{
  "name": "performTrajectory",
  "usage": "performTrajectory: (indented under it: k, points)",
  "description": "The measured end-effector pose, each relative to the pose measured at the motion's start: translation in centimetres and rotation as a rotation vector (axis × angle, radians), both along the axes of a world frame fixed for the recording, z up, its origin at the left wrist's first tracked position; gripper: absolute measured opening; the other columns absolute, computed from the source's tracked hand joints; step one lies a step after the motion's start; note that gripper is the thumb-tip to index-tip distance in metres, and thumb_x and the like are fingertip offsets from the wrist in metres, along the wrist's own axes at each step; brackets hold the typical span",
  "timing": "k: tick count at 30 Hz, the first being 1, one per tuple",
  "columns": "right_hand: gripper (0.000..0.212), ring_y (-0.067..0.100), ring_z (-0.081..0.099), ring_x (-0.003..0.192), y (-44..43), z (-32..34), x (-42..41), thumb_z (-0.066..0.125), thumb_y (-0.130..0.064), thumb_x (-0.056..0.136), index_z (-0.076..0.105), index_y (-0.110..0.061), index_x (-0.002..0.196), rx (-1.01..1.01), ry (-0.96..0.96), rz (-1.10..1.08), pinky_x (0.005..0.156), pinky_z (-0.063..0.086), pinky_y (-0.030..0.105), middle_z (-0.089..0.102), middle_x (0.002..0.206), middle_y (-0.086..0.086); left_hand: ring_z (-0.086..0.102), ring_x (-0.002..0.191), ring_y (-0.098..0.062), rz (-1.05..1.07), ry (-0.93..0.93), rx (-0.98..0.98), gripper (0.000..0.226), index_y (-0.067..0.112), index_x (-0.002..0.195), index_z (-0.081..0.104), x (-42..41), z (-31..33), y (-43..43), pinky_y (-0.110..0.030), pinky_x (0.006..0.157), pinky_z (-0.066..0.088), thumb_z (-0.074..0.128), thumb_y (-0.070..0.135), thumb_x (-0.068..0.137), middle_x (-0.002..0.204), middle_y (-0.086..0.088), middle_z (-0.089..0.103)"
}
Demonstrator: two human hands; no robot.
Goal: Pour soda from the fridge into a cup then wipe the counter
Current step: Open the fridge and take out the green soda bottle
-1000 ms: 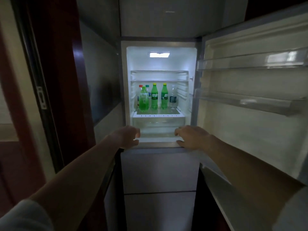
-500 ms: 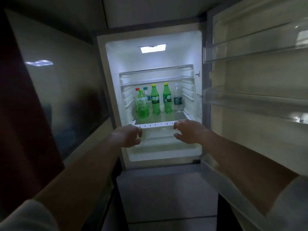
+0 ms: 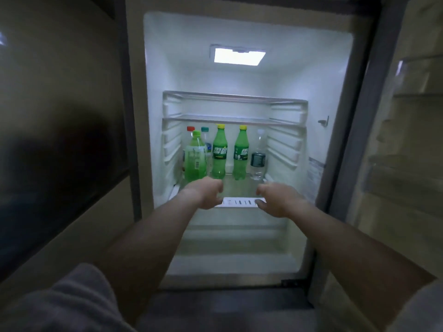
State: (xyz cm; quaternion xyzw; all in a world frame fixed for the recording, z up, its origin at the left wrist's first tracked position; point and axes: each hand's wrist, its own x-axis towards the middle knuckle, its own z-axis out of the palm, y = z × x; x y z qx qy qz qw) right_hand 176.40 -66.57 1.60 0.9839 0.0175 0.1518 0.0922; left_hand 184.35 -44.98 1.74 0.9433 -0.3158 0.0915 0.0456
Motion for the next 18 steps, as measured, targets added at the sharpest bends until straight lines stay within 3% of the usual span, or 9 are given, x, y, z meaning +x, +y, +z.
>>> performTrajectory:
  k: [5,8,11,13,16,18]
  points:
    - [0.034,0.029,0.061,0.105,-0.6,1.1,4.7,0.049,-0.037,0.096,0.059,-0.017,0.121,0.035,-0.053,-0.07,0.084,0.051,0.037,0.064,0.119,0.007,0.06,0.098,-0.022,-0.039,0.04,-0.054,0.033,0.02,0.123,0.054,7.3,-0.1,-2.6,-0.04,0.086,0.053,0.057,0.032,0.093,0.119,-0.004,0.059]
    - [0.033,0.029,0.06,0.106,-1.0,-0.4,7.2,0.046,-0.036,0.096,0.057,-0.018,0.122,0.06,0.008,-0.074,0.085,0.05,0.038,0.062,0.124,0.007,0.059,0.096,-0.024,-0.03,0.019,-0.107,0.033,0.013,0.117,0.051,10.4,-0.6,-4.8,-0.039,0.084,0.053,0.06,0.031,0.091,0.114,-0.008,0.06]
    - [0.031,0.028,0.061,0.101,-2.0,-1.0,10.1,0.048,-0.036,0.096,0.056,-0.018,0.119,0.09,-0.014,-0.1,0.079,0.049,0.036,0.06,0.119,0.007,0.058,0.1,-0.027,-0.009,0.048,-0.237,0.04,0.008,0.123,0.046,13.5,-0.8,-7.2,-0.036,0.084,0.05,0.059,0.028,0.091,0.118,-0.013,0.058]
    - [0.031,0.027,0.06,0.1,-2.7,-1.1,12.0,0.05,-0.034,0.095,0.056,-0.016,0.12,0.129,-0.046,-0.111,0.078,0.048,0.036,0.059,0.117,0.007,0.055,0.111,-0.026,-0.026,0.089,-0.397,0.051,0.007,0.133,0.041,15.3,-0.5,-8.7,-0.038,0.093,0.048,0.06,0.028,0.092,0.13,-0.015,0.053]
    - [0.026,0.023,0.06,0.093,-4.0,-2.1,14.9,0.05,-0.031,0.095,0.058,-0.016,0.115,0.183,-0.088,-0.097,0.075,0.05,0.035,0.062,0.108,0.004,0.036,0.138,-0.026,-0.067,0.142,-0.573,0.077,0.007,0.151,0.021,17.6,0.0,-11.0,-0.04,0.115,0.031,0.064,0.03,0.091,0.151,-0.012,0.036]
    - [0.024,0.023,0.061,0.093,-4.7,-2.7,16.5,0.052,-0.029,0.094,0.059,-0.016,0.112,0.228,-0.109,-0.095,0.076,0.05,0.035,0.061,0.105,0.004,0.033,0.141,-0.027,-0.088,0.139,-0.64,0.085,0.013,0.153,0.016,18.9,0.3,-12.6,-0.043,0.116,0.03,0.067,0.032,0.088,0.152,-0.011,0.034]
